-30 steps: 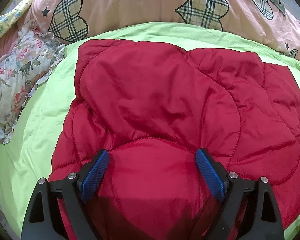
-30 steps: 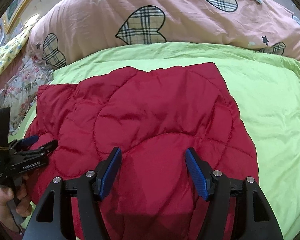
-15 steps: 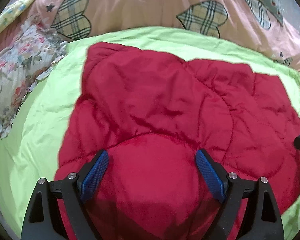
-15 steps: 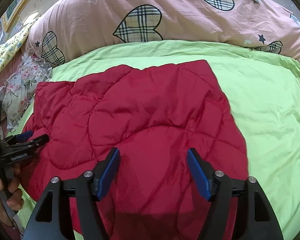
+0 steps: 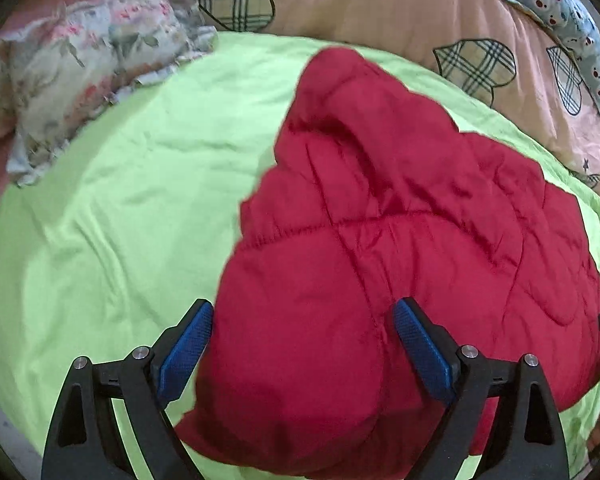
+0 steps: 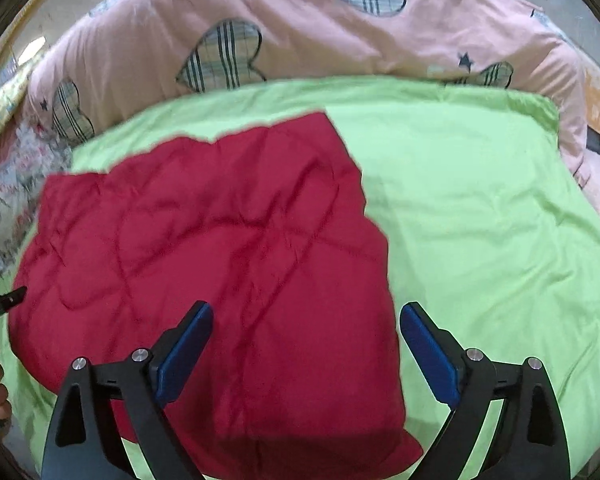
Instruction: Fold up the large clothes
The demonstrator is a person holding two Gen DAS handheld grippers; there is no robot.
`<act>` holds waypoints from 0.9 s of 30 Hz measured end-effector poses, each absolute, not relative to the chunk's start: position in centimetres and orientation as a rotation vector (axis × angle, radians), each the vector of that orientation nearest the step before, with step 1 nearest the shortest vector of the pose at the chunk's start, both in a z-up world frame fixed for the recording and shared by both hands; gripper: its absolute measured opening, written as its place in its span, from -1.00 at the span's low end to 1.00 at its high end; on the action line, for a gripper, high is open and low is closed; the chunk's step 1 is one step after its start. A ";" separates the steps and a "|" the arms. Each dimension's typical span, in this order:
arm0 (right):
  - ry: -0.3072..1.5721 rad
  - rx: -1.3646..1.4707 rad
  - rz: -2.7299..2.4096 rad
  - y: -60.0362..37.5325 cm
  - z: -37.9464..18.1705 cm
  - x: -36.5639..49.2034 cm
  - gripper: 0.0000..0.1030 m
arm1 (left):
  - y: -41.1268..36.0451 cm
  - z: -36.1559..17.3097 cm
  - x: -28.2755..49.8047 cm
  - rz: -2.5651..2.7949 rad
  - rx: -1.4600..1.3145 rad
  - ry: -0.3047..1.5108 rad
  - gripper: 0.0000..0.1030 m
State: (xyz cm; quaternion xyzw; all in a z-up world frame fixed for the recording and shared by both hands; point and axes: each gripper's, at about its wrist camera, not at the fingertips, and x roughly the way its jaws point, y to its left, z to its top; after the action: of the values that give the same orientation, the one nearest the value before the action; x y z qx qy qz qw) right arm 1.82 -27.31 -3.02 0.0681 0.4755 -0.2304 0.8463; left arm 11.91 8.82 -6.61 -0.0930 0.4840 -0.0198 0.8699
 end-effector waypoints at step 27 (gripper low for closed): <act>1.028 0.200 -0.485 -27.3 -5.7 2.8 -0.33 | 7.1 -6.8 13.4 -0.073 -0.117 1.007 0.35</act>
State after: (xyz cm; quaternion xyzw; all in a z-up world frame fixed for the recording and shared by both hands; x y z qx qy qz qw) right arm 2.82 -27.31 -5.67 0.0944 0.4858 -0.2293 0.8382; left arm 13.45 7.13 -6.85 -0.0561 0.4822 -0.0351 0.8736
